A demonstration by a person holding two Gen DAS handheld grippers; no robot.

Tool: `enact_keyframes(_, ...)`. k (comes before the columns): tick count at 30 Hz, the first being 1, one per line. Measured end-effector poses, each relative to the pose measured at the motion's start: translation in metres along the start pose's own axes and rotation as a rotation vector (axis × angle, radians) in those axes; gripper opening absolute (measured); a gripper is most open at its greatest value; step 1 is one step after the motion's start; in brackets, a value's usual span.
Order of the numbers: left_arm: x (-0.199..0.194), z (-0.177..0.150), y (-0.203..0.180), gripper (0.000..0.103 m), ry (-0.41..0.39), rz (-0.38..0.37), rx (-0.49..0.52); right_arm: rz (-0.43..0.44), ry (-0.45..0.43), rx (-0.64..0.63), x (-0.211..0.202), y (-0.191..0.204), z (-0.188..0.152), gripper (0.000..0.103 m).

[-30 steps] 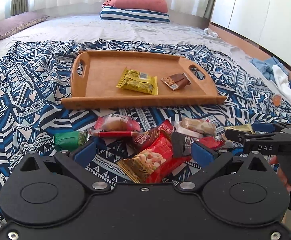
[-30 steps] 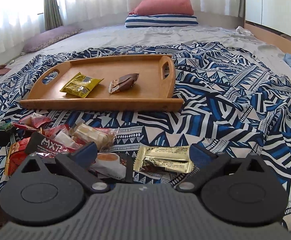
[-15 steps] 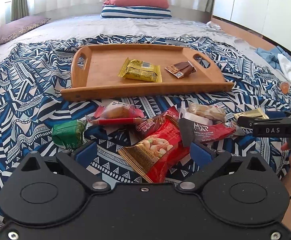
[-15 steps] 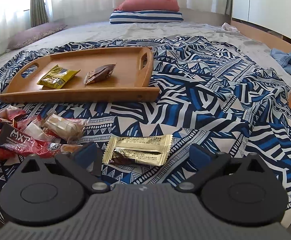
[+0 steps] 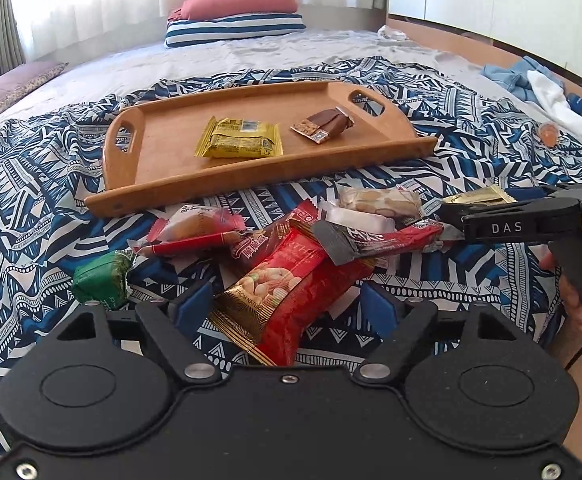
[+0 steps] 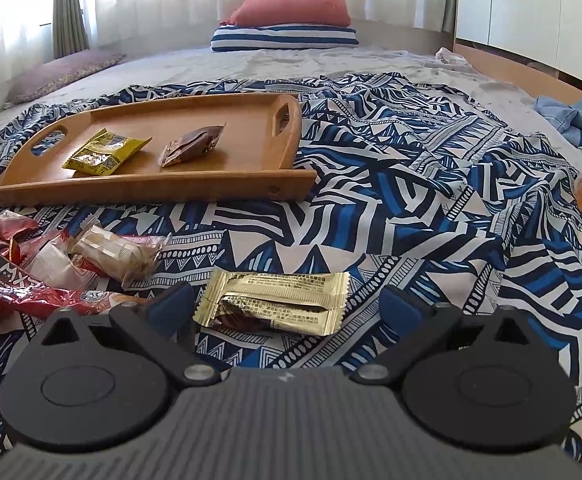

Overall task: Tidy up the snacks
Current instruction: 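Grasp the red nut packet with the left tool while the right tool grasps the gold-wrapped bar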

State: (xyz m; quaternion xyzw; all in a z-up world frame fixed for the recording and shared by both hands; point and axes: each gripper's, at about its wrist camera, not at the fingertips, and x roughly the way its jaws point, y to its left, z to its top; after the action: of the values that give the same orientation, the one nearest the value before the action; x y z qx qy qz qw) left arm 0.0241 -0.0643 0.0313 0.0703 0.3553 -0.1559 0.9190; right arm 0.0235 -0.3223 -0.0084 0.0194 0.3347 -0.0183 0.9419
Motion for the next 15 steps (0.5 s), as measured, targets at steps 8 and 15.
enact_keyframes(8, -0.007, -0.002, 0.005, 0.064, -0.014, 0.016, -0.024, 0.002, -0.019, -0.011, 0.002, 0.0, -0.003, 0.103)
enact_keyframes(15, -0.013, -0.003, 0.004, 0.063, -0.045, 0.021, -0.009, 0.002, -0.03, -0.015, 0.003, 0.001, -0.004, 0.103)
